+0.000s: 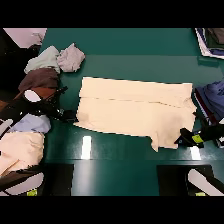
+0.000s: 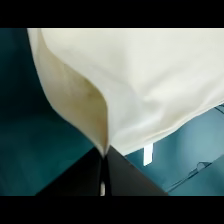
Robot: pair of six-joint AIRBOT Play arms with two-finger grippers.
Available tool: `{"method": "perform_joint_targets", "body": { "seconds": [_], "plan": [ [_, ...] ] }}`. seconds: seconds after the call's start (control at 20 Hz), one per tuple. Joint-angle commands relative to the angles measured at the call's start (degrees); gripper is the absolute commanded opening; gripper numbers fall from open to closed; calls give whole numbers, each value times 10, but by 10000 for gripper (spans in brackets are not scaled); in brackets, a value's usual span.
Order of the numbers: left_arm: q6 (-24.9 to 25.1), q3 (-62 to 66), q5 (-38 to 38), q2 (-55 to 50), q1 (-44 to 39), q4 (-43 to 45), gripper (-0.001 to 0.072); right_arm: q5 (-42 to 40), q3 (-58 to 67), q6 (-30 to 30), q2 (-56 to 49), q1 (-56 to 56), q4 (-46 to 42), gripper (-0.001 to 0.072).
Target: Fold the shirts.
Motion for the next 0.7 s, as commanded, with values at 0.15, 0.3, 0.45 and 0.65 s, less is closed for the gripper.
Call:
{"method": "perform_joint_targets", "body": {
  "seconds": [0.15, 0.3, 0.45, 0.65],
  "plan": [
    [-35, -1, -81, 122, 0, 116, 23, 106, 55, 24, 117, 64, -72, 18],
    [-54, -36, -144, 222, 0, 138, 22, 149, 55, 48, 215, 89, -77, 18],
    [-106, -56, -193, 297, 0, 129, 23, 174, 55, 90, 290, 118, -75, 18],
    [-112, -16, -131, 297, 0, 111, 23, 116, 88, 109, 284, 174, -57, 18]
  ]
}}
